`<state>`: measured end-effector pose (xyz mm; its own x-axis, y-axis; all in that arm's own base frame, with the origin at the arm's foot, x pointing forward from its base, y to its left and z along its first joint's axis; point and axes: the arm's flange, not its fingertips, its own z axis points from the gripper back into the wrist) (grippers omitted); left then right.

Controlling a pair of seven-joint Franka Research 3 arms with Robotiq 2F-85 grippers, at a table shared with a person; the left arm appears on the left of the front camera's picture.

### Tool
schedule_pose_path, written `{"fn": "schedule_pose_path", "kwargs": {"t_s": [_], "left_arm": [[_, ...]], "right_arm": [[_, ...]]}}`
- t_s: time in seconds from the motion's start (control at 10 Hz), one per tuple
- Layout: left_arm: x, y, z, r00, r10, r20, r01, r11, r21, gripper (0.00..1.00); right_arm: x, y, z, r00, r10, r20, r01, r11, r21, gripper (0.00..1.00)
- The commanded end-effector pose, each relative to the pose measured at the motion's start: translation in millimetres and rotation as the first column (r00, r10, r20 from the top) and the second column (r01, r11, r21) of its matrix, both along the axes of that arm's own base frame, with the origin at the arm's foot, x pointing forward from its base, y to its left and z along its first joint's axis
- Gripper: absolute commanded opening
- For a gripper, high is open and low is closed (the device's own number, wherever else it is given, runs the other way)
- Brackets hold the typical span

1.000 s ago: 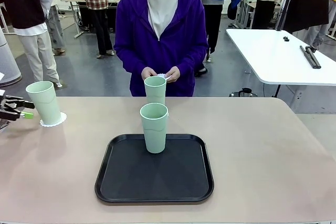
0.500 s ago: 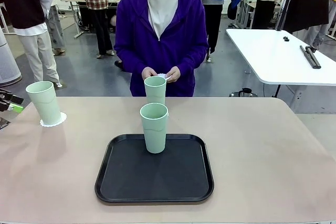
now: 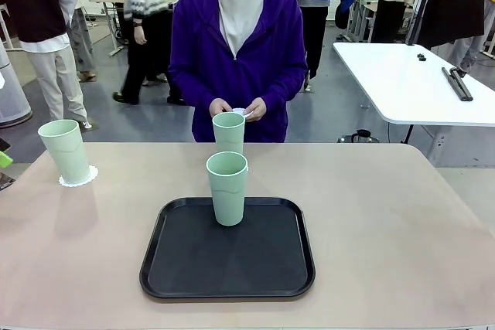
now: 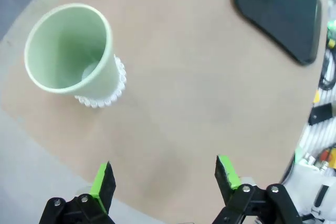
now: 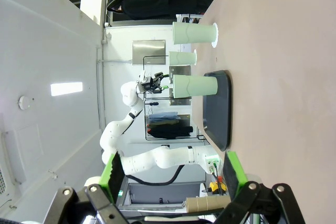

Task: Place coasters on the table and set cups on them.
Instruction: Take one Reusable plastic cup from the Flat Tray and place it on a coaster set by the human.

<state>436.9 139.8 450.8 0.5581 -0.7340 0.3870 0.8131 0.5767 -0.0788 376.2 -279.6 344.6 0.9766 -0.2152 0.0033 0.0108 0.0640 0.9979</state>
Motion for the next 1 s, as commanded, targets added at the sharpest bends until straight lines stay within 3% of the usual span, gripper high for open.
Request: {"fn": "schedule_pose_path", "kwargs": {"t_s": [0.0,0.4,0.6,0.7,0.9], "left_arm": [[-24,-23,20,1.000,-0.011,-0.016,0.012,0.997,0.081,1.00],[-53,-55,48,0.999,-0.002,0.049,-0.008,0.977,0.213,1.00],[-54,-55,56,0.998,0.024,0.056,-0.036,0.976,0.216,1.00],[-50,-51,57,0.999,-0.023,0.042,0.015,0.982,0.189,1.00],[-50,-51,57,0.999,-0.023,0.042,0.015,0.982,0.189,1.00]], "right_arm": [[0,0,1,1.000,0.001,0.001,-0.001,1.000,0.004,1.00],[0,0,1,1.000,0.001,0.001,-0.001,1.000,0.004,1.00],[0,0,1,1.000,0.001,0.001,-0.001,1.000,0.004,1.00],[0,0,1,1.000,0.001,0.001,-0.001,1.000,0.004,1.00],[0,0,1,1.000,0.001,0.001,-0.001,1.000,0.004,1.00]]}}
